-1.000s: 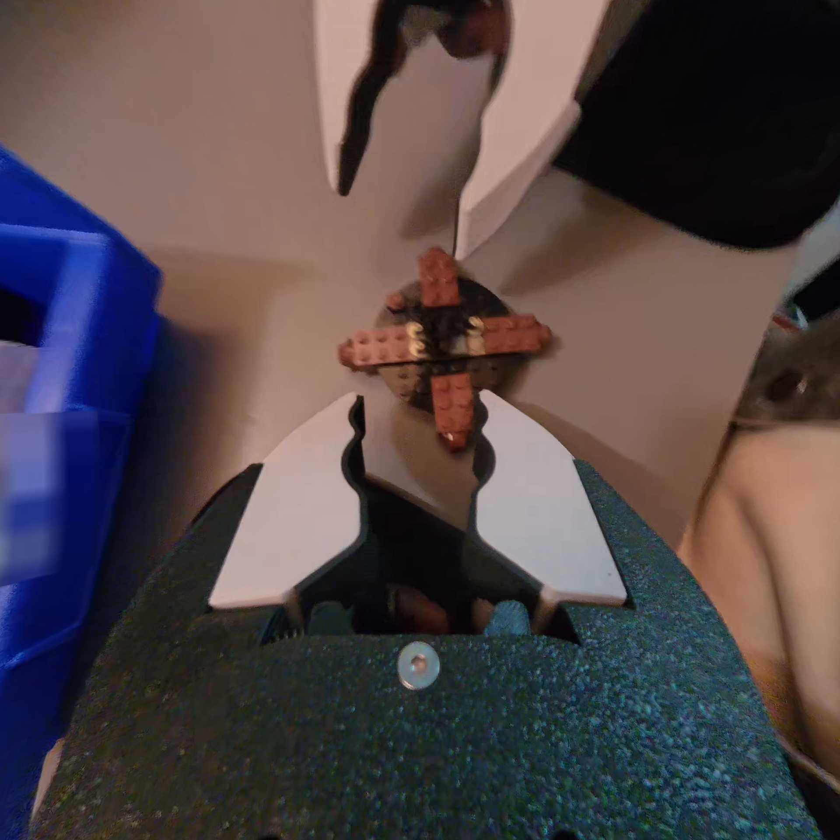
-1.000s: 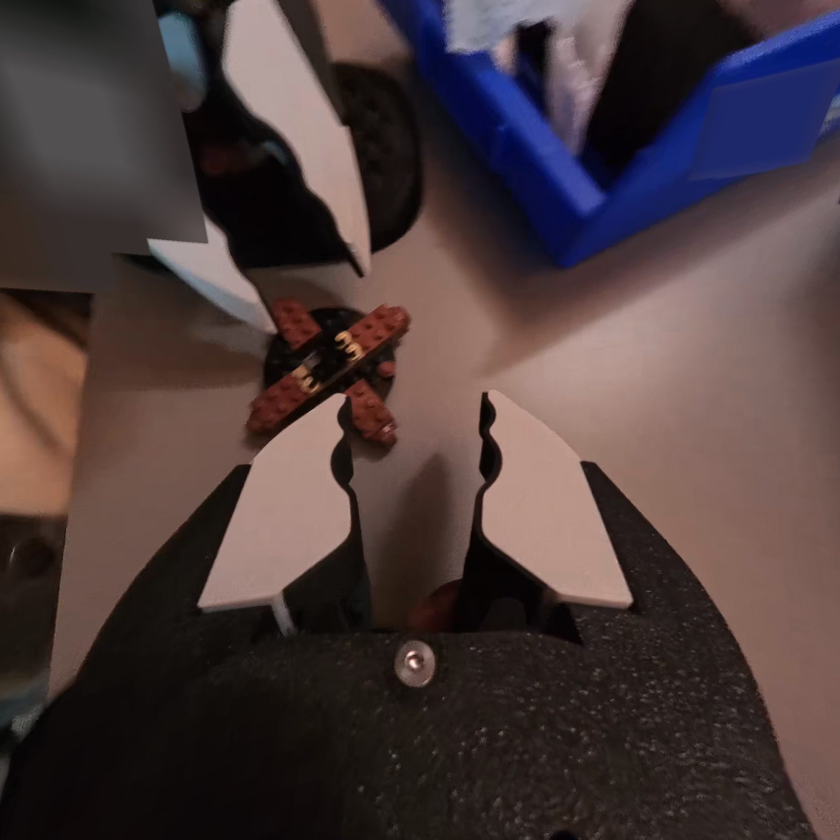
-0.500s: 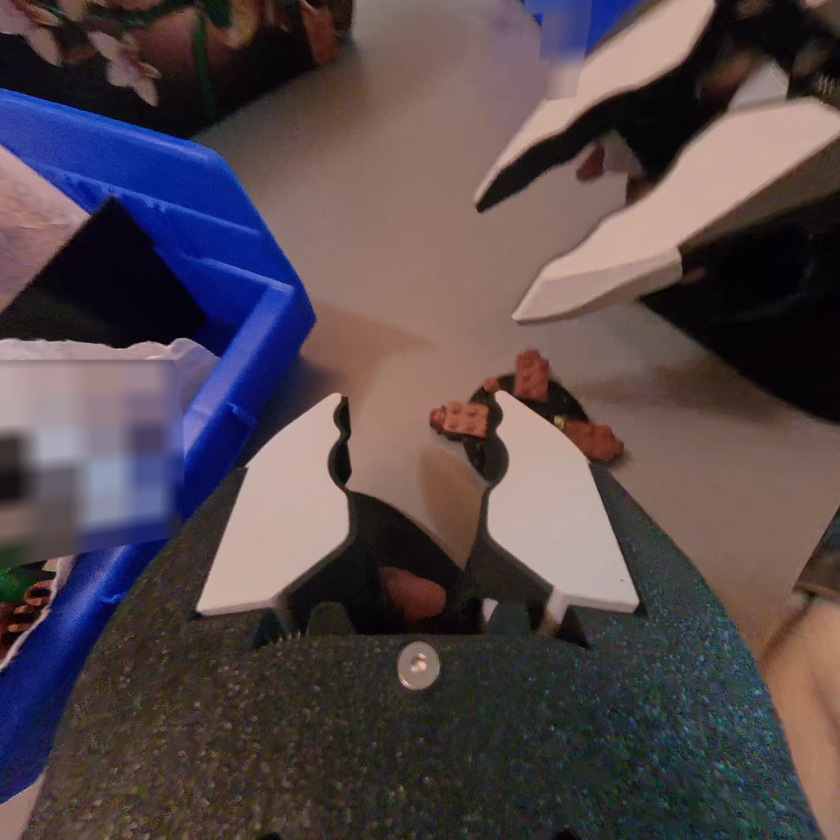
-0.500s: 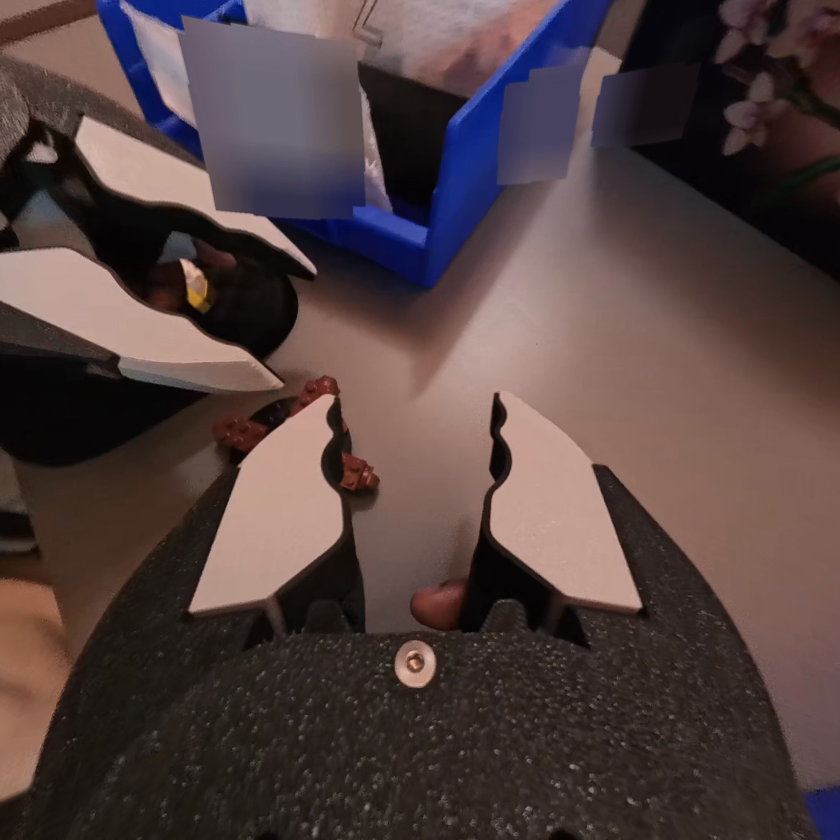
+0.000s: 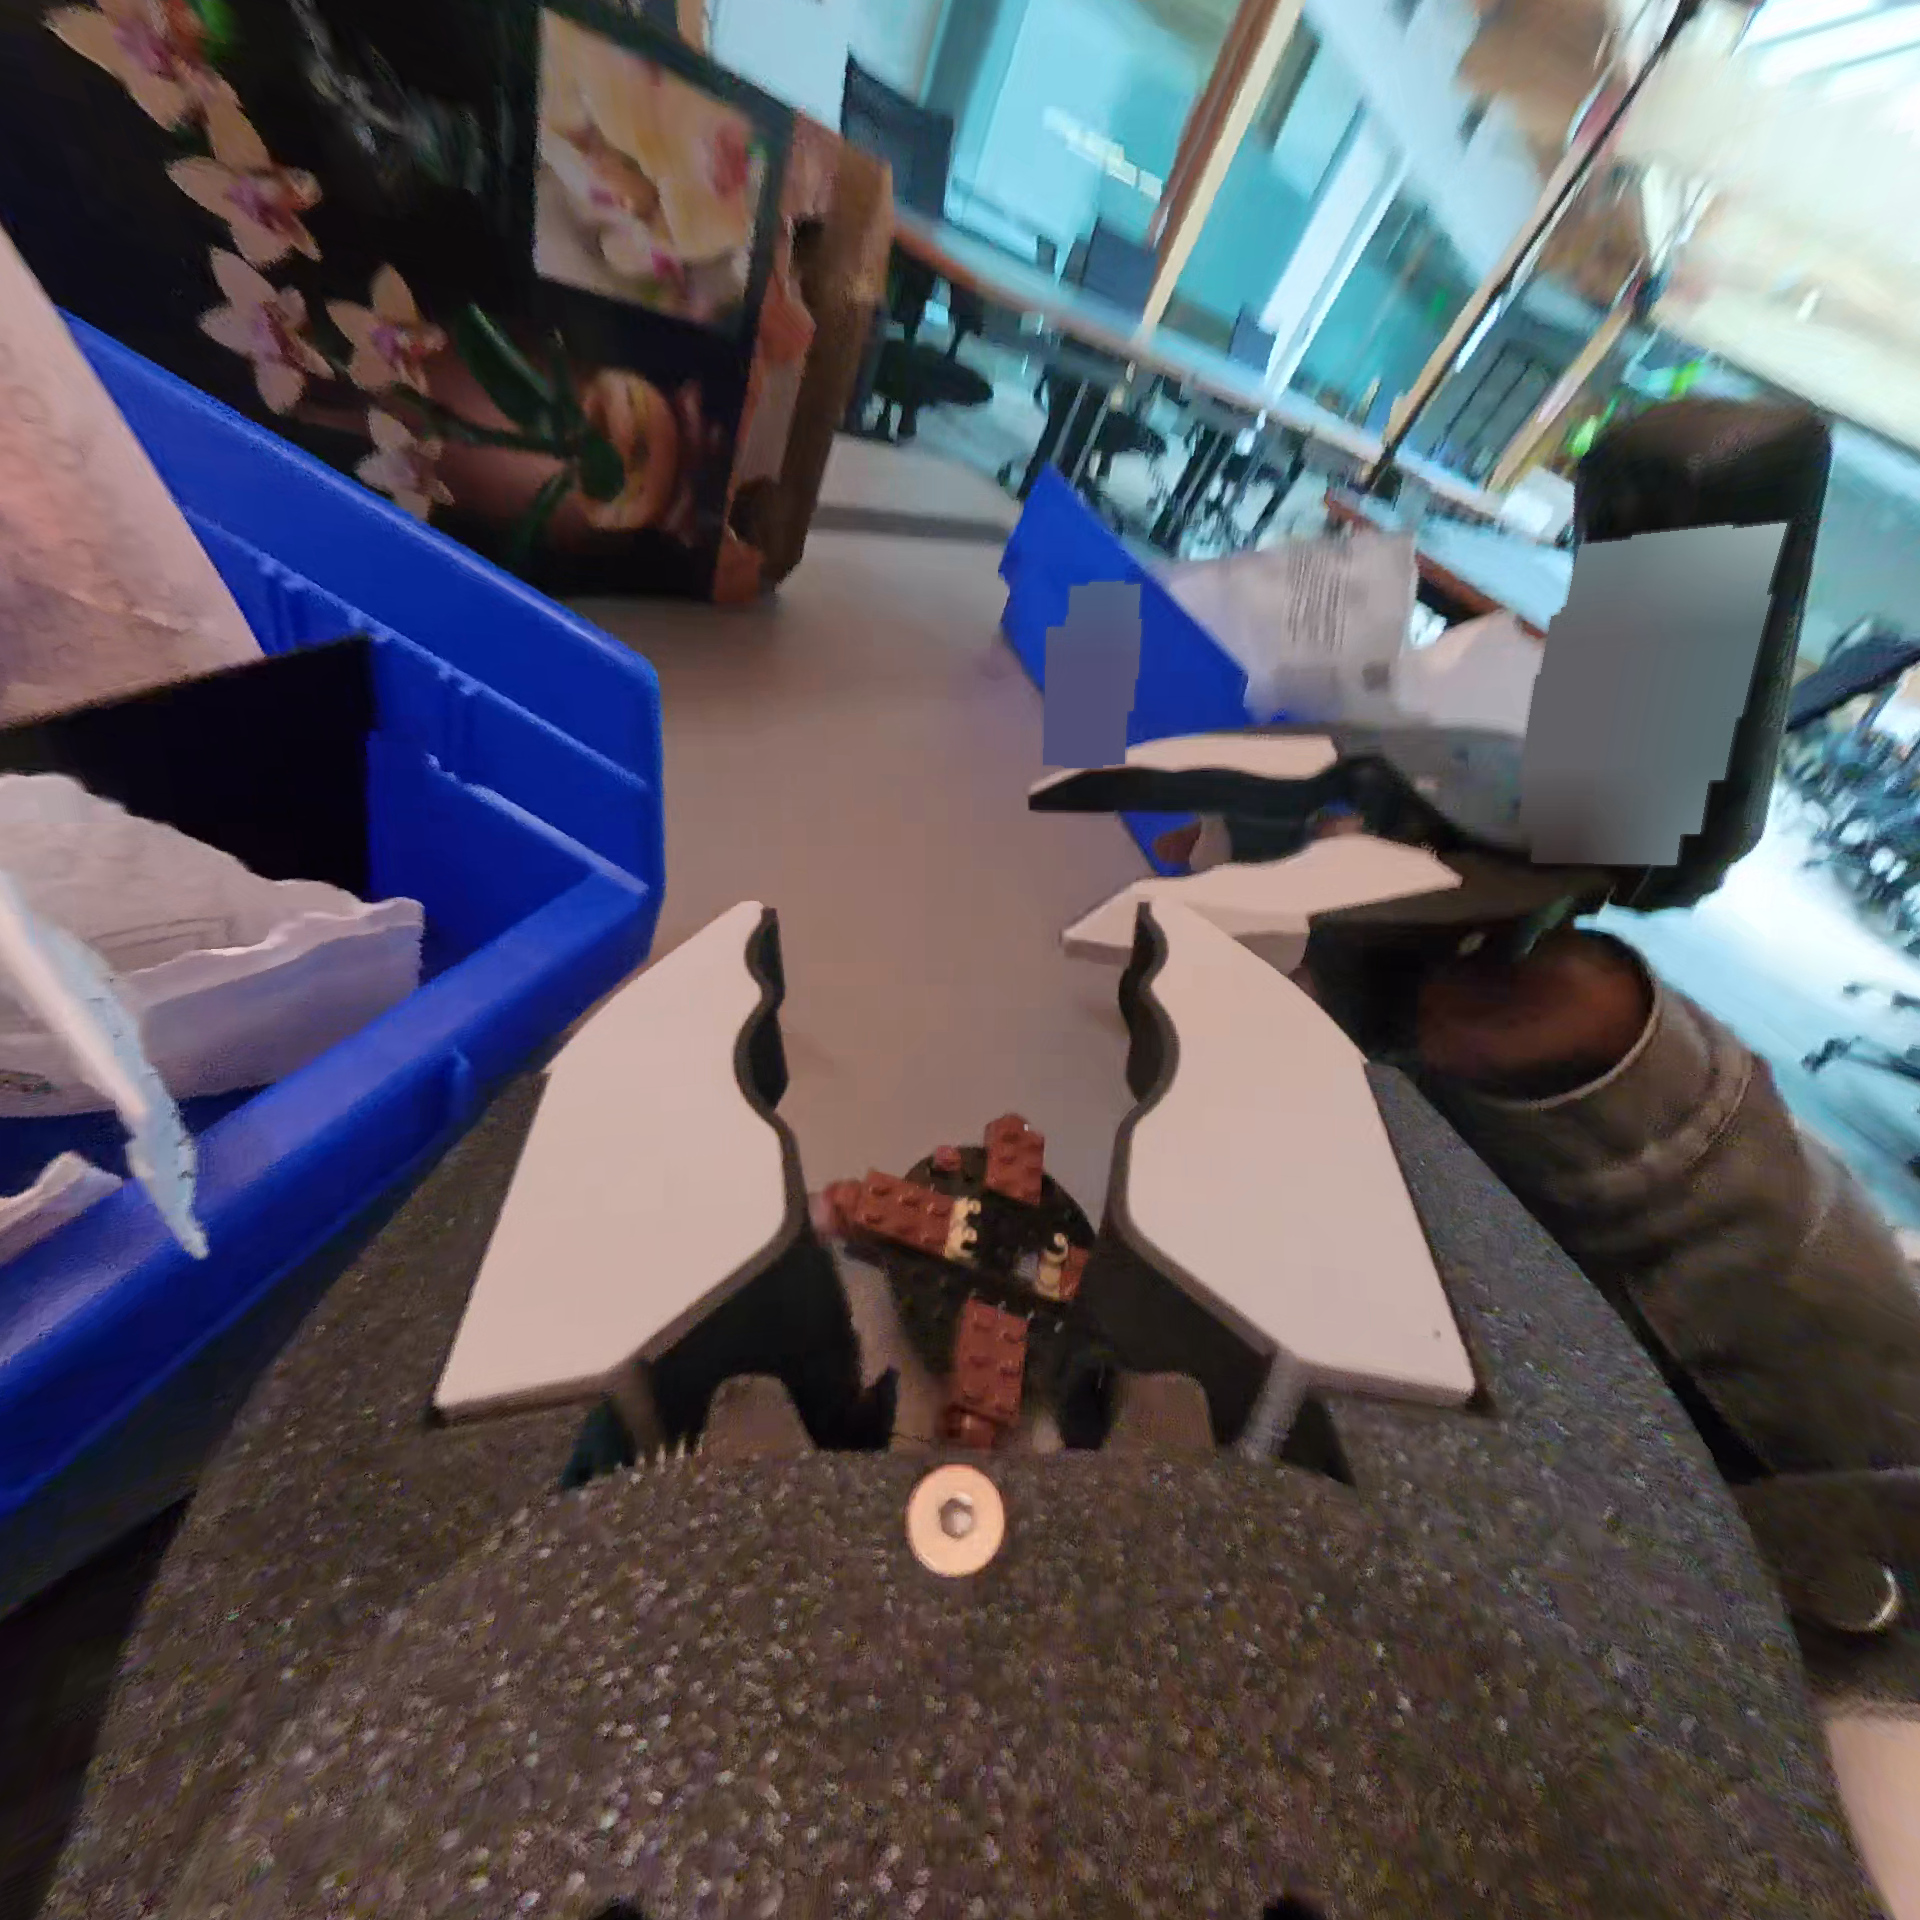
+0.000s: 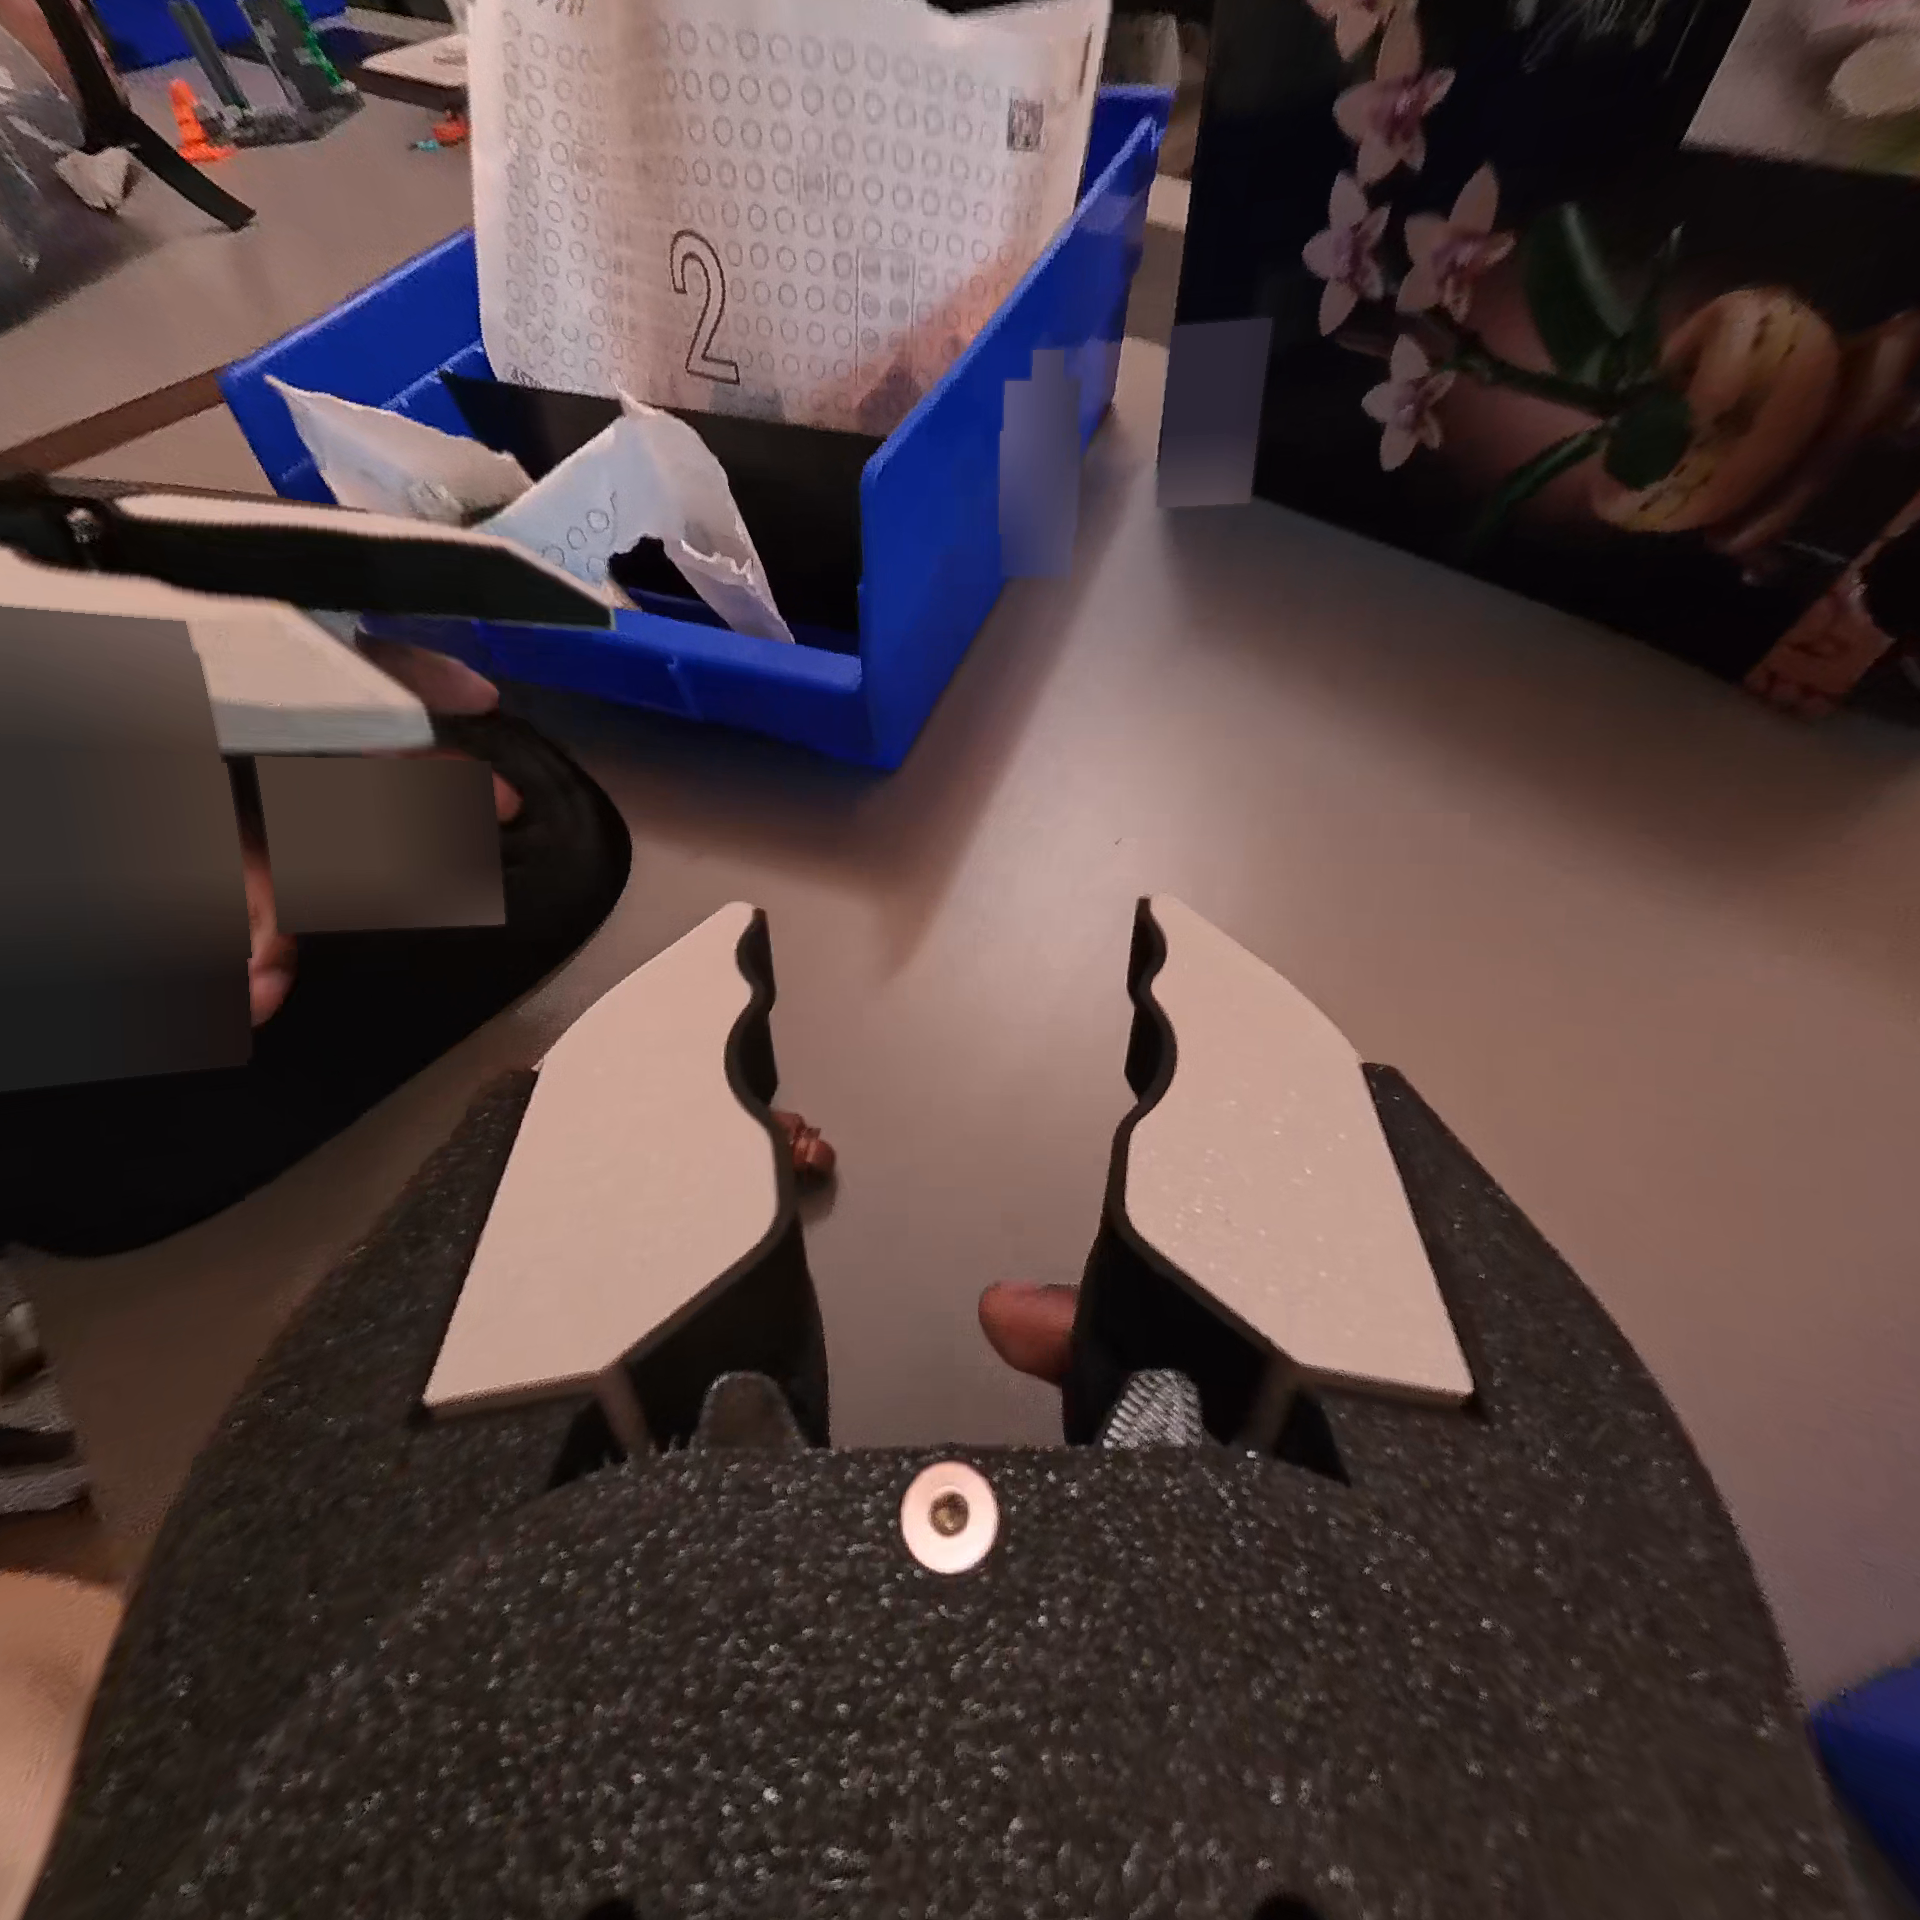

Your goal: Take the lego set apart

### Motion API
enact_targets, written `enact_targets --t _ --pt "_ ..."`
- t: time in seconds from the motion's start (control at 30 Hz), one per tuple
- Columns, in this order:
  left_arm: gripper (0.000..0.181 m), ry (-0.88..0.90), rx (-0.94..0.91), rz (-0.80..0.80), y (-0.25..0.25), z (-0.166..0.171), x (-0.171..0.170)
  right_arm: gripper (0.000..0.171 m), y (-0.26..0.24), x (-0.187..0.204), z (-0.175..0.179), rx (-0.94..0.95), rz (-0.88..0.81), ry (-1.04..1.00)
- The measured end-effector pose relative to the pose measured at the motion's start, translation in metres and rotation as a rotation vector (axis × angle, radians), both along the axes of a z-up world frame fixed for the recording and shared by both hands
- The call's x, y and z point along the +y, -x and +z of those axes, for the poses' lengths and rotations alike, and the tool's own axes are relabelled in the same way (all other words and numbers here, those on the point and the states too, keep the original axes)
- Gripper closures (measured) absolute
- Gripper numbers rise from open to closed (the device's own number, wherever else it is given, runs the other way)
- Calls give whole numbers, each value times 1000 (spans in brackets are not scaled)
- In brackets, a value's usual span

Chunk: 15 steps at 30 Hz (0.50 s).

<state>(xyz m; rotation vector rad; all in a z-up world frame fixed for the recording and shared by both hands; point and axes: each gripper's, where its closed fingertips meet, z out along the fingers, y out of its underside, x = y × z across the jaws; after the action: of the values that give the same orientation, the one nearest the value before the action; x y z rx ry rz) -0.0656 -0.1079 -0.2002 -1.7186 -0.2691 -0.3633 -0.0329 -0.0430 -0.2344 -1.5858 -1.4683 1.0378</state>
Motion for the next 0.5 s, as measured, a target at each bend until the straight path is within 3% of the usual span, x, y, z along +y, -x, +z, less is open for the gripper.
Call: enact_targets --t 0.1,0.3,0.5 --pt "112 -59 66 40 9 7 -5 99 0 3 9 64 -13 -78" --pt "96 81 230 39 7 -13 -6 55 -2 19 3 12 -126 -116" --pt "96 116 281 45 5 -18 -4 62 -6 26 -2 -44 -183 -155"
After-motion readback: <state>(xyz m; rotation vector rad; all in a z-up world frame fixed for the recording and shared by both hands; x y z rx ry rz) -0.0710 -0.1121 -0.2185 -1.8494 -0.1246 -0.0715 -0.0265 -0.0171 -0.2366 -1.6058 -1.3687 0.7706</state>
